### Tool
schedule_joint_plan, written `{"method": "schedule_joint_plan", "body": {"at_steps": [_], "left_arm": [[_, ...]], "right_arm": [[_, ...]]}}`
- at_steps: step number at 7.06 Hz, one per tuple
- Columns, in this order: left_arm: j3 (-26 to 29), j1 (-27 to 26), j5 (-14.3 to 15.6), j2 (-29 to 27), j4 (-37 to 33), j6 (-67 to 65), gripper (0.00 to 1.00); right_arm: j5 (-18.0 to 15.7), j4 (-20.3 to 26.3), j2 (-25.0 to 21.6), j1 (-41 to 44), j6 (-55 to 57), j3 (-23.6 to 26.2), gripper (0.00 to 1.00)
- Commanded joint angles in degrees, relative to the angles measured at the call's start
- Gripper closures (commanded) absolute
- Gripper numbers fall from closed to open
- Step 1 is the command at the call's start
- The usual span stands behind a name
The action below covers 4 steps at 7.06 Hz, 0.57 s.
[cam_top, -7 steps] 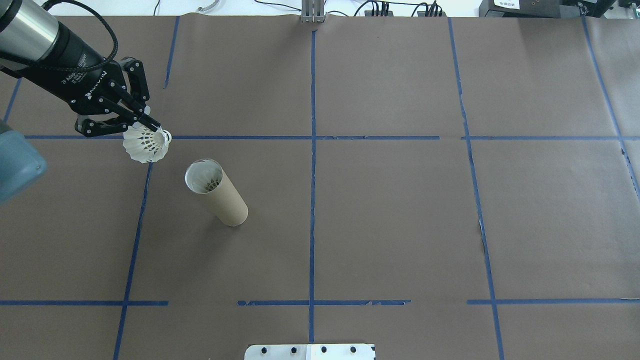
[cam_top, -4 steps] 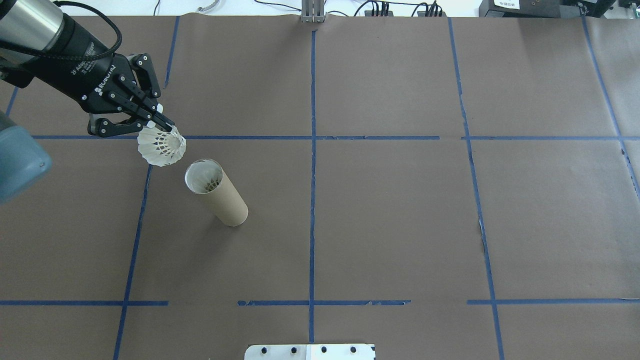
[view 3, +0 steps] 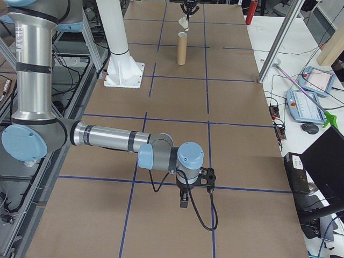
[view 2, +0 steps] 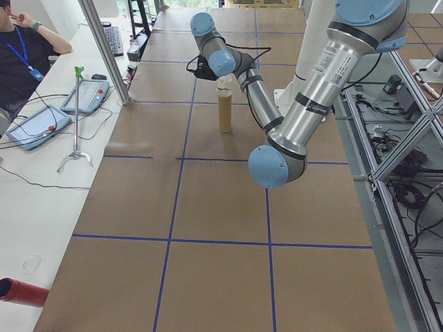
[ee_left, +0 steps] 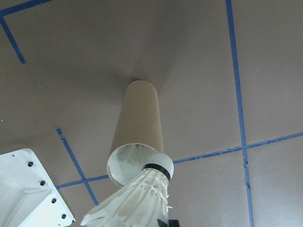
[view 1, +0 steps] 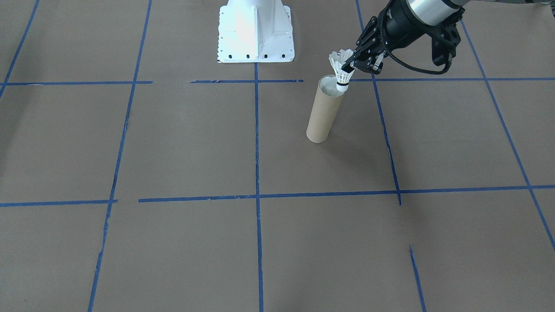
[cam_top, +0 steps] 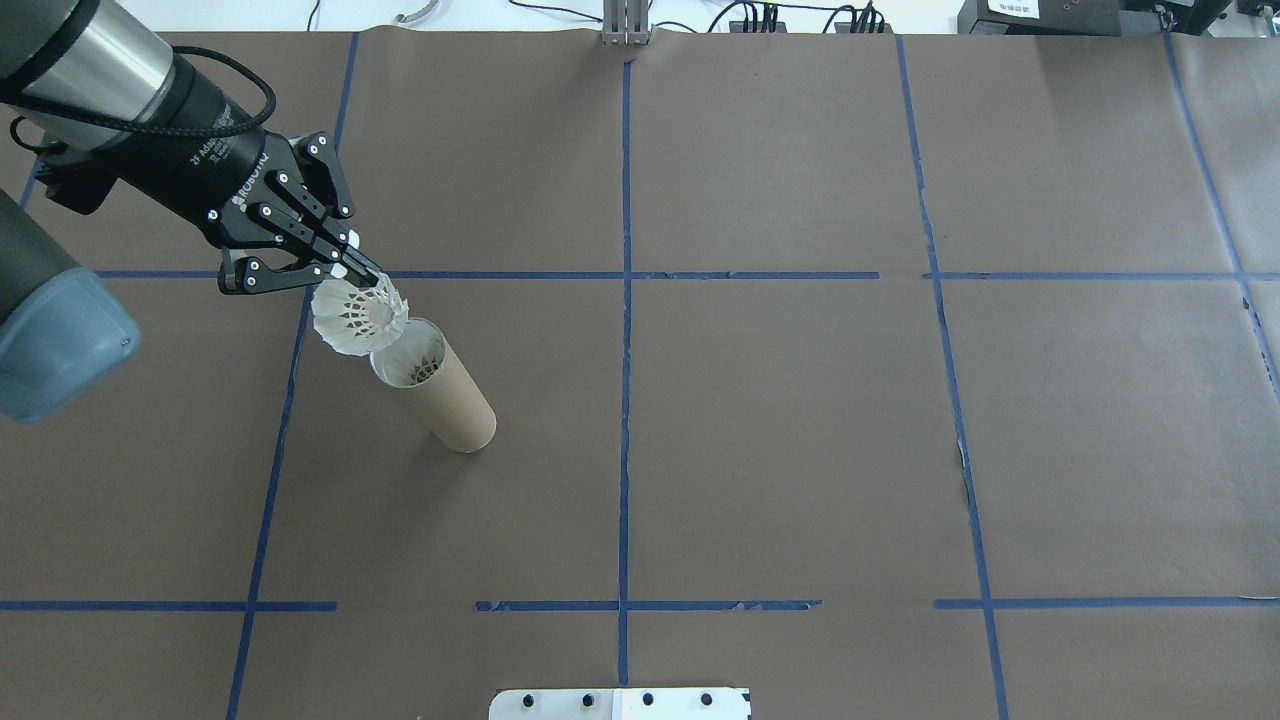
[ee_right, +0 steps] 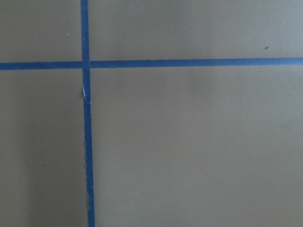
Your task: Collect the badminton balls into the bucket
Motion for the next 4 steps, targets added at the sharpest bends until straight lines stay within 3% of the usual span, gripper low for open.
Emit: {"method": "schedule_joint_plan", "body": {"at_steps": [1, 4], "left_arm": [[1.88, 0.7, -0.23, 0.55, -4.15, -3.08, 1.0], [2.69, 0.7, -1.28, 0.98, -4.25, -3.27, 1.0]], "right_arm": [[0.09, 0.0, 0.03, 0.0, 0.0, 0.0, 0.0], [0.0, 0.0, -0.06, 0.0, 0.0, 0.0, 0.0]]}}
